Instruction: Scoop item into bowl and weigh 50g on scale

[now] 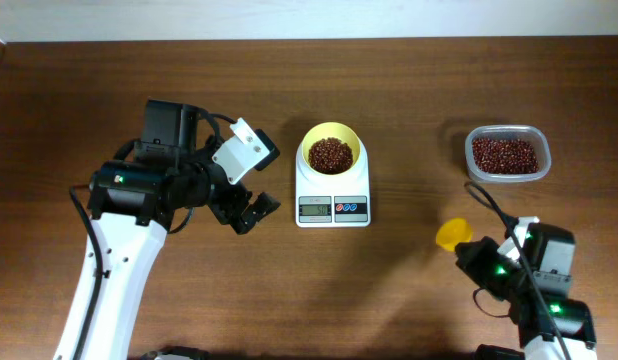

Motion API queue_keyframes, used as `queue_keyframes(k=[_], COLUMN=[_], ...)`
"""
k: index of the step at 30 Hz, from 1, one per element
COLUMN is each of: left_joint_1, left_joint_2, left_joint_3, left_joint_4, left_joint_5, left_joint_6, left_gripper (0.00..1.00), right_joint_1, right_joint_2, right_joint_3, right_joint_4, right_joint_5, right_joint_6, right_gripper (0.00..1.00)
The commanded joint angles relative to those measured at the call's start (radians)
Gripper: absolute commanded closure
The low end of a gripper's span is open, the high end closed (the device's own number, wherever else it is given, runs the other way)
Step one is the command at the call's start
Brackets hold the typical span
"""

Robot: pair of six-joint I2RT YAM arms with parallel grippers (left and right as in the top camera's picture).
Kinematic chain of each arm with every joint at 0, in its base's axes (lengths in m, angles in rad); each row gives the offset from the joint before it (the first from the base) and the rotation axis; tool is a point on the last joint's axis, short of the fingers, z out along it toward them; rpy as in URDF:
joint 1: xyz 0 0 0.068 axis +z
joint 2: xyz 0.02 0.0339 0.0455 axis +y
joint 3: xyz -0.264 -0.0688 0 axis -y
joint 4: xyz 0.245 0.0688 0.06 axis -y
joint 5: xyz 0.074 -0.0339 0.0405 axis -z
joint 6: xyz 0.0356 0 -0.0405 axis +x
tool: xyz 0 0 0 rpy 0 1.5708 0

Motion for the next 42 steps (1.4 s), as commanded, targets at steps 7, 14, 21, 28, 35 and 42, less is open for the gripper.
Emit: queue_keyframes(k=[7,14,21,28,35,42], left_joint_1=[0.003,0.003,0.003,0.003,0.003,0.003], left_joint_2=[0.005,0.005,0.005,0.005,0.005,0.005], left_joint_3=[-0.002,-0.002,-0.002,-0.002,-0.002,-0.002], left_joint_4=[-0.001,-0.001,-0.001,-0.001,-0.001,-0.001], left_joint_5=[0.000,0.000,0.000,0.000,0.000,0.000], left_joint_6=[0.016,0.016,0.016,0.016,0.016,0.016], left_gripper=[0.01,0.02,0.01,0.01,0.01,0.01], right_joint_1=[0.004,0.005,0.005,0.005,0.005,0.006], right_joint_2=[-0.011,-0.010,-0.010,0.015,0.209,0.331], right_joint_3=[-0.091,-0.091,-0.104,-0.105,-0.114,-0.113], right_joint_4=[0.118,0.288,0.365,0.380,0.457,0.553], right_joint_5=[0.178,0.224,0.276,0.344,0.305,0.178], right_joint_6=[0.168,0.203,0.245,0.245,0.234,0.234], right_gripper=[0.96,0.96,0.96,0.95,0.83,0.46])
